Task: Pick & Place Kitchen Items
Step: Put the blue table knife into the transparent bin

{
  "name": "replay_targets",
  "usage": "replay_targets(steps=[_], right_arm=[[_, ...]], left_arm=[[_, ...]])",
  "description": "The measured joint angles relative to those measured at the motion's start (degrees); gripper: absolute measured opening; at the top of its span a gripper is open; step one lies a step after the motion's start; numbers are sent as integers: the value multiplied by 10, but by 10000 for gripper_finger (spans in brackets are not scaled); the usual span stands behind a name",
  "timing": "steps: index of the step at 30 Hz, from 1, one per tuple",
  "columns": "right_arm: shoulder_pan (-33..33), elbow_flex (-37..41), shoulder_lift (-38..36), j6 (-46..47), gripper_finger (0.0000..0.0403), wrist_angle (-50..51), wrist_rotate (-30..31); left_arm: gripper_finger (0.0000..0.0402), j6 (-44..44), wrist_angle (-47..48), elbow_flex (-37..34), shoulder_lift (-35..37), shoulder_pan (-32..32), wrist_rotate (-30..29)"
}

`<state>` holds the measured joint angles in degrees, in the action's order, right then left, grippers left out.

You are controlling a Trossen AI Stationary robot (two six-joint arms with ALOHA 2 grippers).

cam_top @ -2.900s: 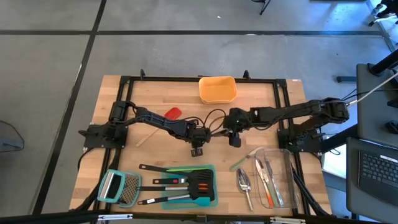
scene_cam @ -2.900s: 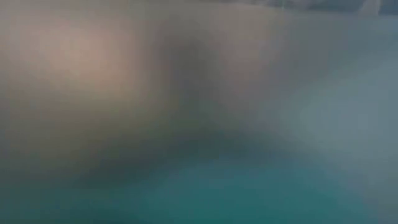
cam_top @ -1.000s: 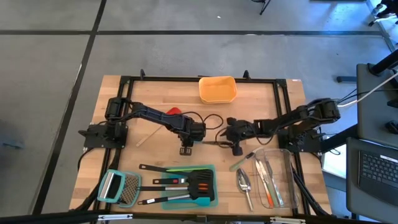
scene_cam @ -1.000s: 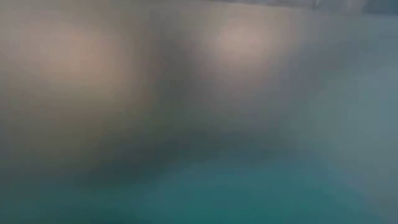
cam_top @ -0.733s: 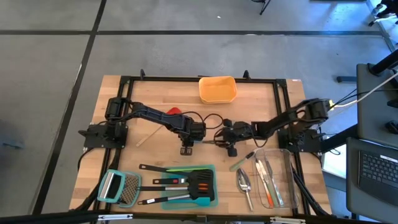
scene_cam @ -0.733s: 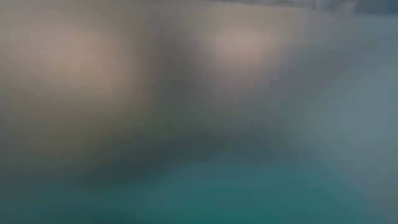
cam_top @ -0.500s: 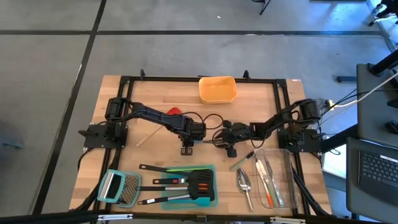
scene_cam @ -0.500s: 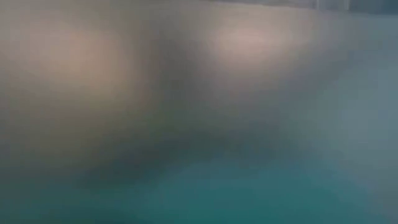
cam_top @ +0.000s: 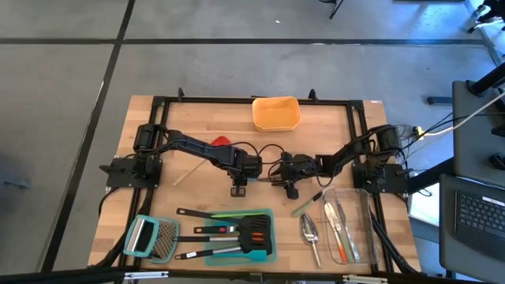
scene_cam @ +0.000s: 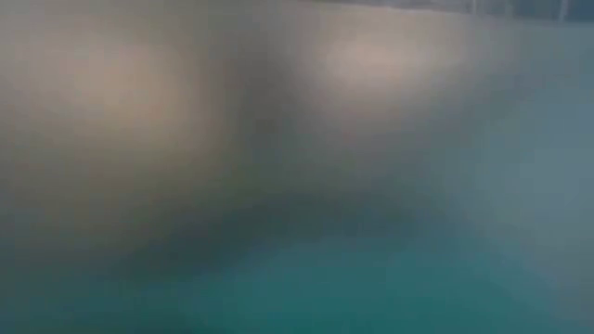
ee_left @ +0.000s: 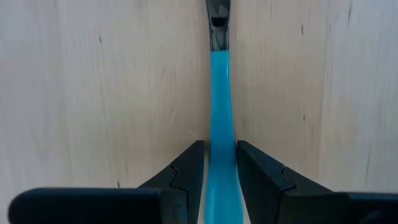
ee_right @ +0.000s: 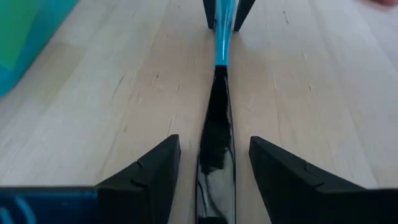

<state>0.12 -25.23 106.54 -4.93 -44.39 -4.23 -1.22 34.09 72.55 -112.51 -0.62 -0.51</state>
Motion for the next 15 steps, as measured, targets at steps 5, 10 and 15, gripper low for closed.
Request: replay_targets(steps=[5, 10, 15], right_arm=[[0, 0, 0, 0, 194, 2, 2], [0, 0, 0, 0, 164, 6, 4], [0, 0, 0, 0, 133, 7, 6]], left_arm=[[90, 0, 2, 0, 0, 0, 0], [90, 0, 2, 0, 0, 0, 0], [90, 0, 3, 0, 0, 0, -5]])
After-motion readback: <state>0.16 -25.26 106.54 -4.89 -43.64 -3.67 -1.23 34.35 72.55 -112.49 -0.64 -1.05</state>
